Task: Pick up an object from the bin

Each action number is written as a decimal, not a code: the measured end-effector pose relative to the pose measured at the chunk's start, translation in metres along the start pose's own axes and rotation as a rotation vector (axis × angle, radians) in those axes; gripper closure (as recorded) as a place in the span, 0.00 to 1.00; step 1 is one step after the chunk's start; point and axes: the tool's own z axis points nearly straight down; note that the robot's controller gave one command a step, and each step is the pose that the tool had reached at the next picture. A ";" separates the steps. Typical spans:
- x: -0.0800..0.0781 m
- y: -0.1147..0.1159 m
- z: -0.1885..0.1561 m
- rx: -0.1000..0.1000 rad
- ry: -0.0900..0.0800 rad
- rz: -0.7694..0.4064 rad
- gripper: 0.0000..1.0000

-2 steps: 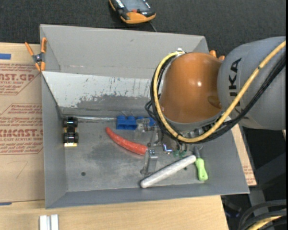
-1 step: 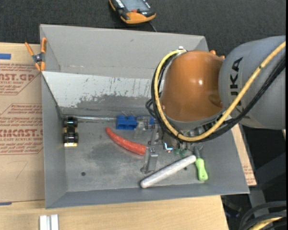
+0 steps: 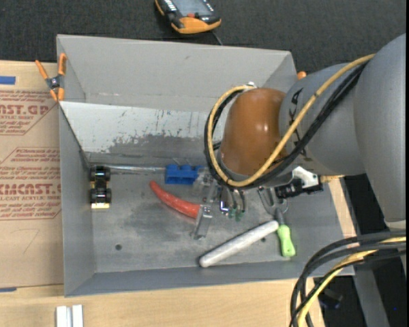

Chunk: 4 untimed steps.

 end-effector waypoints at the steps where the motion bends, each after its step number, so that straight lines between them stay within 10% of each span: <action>1: -0.033 0.006 -0.029 -0.003 -0.006 0.203 0.00; 2: -0.013 0.038 0.022 0.002 0.005 0.242 0.00; 3: -0.071 -0.004 0.061 -0.006 -0.016 0.303 0.00; 4: -0.032 0.038 0.059 -0.013 -0.009 0.743 1.00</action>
Offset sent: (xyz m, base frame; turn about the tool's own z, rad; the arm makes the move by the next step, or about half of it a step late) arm 0.0207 0.0335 -0.0212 0.2444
